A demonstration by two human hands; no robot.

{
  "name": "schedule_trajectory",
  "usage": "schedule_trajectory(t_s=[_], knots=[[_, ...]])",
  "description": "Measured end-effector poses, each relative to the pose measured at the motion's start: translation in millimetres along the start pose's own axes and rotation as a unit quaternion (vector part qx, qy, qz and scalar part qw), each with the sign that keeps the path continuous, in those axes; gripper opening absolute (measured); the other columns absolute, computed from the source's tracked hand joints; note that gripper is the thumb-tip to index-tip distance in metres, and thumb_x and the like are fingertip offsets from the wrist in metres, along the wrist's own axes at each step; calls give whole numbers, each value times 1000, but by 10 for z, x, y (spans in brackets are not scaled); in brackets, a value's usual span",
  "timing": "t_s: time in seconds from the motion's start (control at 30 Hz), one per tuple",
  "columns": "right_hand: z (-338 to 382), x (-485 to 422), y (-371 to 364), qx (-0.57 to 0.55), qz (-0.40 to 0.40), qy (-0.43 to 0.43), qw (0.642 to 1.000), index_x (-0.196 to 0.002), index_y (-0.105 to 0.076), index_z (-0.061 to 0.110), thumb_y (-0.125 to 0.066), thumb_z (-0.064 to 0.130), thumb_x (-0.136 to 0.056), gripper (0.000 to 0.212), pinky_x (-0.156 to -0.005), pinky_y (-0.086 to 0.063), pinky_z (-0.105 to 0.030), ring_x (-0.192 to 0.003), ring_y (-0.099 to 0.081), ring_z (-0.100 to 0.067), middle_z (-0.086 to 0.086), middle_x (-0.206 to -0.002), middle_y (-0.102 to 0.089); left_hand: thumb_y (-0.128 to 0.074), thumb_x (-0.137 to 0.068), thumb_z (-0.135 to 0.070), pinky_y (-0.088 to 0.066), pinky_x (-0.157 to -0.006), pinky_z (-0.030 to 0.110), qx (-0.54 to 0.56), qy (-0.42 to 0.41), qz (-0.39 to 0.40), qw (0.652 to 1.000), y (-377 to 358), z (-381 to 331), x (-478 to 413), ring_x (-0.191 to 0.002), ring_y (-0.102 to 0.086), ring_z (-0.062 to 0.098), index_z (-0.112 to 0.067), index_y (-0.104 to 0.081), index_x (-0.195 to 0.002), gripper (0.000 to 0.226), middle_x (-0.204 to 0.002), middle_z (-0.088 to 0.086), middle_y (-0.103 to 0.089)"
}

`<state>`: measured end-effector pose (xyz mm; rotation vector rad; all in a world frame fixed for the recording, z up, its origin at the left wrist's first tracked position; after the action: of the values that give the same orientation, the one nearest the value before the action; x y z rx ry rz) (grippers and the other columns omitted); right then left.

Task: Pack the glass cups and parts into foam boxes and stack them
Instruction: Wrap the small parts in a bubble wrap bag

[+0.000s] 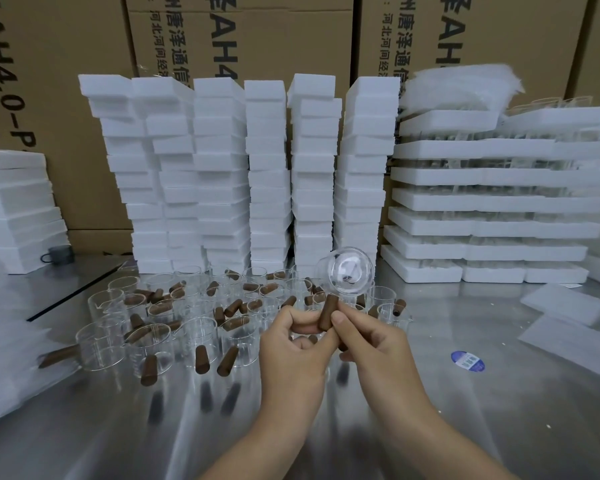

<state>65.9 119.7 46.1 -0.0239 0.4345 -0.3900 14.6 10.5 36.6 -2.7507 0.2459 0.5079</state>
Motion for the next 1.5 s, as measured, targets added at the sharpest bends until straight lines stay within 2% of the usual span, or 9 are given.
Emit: schedule_trajectory(t_s=[0.13,0.37,0.5,0.63,0.87,1.07,1.23,1.4,1.5], knots=[[-5,-18,14,-9,-15,-13,1000,-126,-78,22,-66,16,-103,27,-77,-53,-11,-110,-73,-4,7,-114,-81,-90,-83,-2,-57,-67,16,16,21,5,1000,-15,8,16,-76,-78,12,-2,-74,-94,19,-85,10,-80],[0,-37,16,-23,-33,-27,999,-115,-80,18,-72,15,-99,19,-67,-53,-13,-93,-76,-5,4,-102,-82,-87,-86,-2,-57,-69,18,11,25,15,1000,-43,29,50,-80,-80,19,3,-72,-95,19,-87,14,-81],[3,-72,48,-41,-40,-42,997,-102,-81,17,-73,10,-97,11,-65,-52,-35,-79,-76,-13,-4,-91,-82,-88,-85,-1,-52,-58,18,-19,38,55,998,-73,27,38,-64,-71,11,0,-70,-96,21,-82,10,-78],[145,-186,280,56,-74,49,994,-101,-79,25,-68,4,-100,23,-82,-59,-27,-94,-75,-10,4,-98,-81,-96,-78,-20,-53,-63,18,-70,62,97,991,-41,-55,-25,-76,-73,8,-27,-68,-122,53,-106,-1,-77],[277,-236,501,192,-53,136,970,-111,-73,29,-65,7,-103,25,-90,-59,-50,-101,-71,-15,6,-112,-72,-91,-84,-36,-63,-86,33,-200,-69,129,969,87,-198,-130,-92,-76,4,-79,-37,-142,90,-125,-39,-60],[280,-205,465,152,-50,140,977,-126,-63,34,-71,12,-100,35,-89,-60,-46,-102,-72,-17,8,-106,-75,-91,-83,-43,-61,-84,30,-182,-66,127,973,117,-179,-148,-91,-77,9,-69,-53,-138,72,-122,-29,-67],[254,-203,439,105,-5,89,990,-142,-58,33,-75,41,-92,54,-101,-56,-53,-114,-70,-18,4,-123,-72,-89,-81,-48,-61,-77,20,-77,10,150,986,73,-224,-150,-98,-80,12,-54,-53,-145,74,-121,-18,-78],[239,-194,396,107,84,84,987,-144,-58,47,-79,46,-87,61,-90,-56,-15,-130,-61,0,21,-143,-63,-77,-93,-57,-57,-84,32,-13,75,219,973,35,-216,-126,-111,-77,17,-52,-42,-152,69,-134,-12,-75],[239,-217,408,91,67,106,988,-140,-63,44,-85,36,-88,57,-92,-58,-22,-128,-63,-7,13,-135,-69,-78,-92,-61,-59,-81,28,35,107,235,965,41,-152,-142,-120,-74,16,-52,-43,-155,72,-141,-13,-71]])
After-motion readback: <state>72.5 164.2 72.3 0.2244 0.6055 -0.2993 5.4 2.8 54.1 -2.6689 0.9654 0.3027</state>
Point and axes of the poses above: each hand's wrist, its own x-axis away from the middle knuckle, its own y-axis out of the back of the hand, z = x × y, the point moved 2 cm from there along -x, towards the middle knuckle
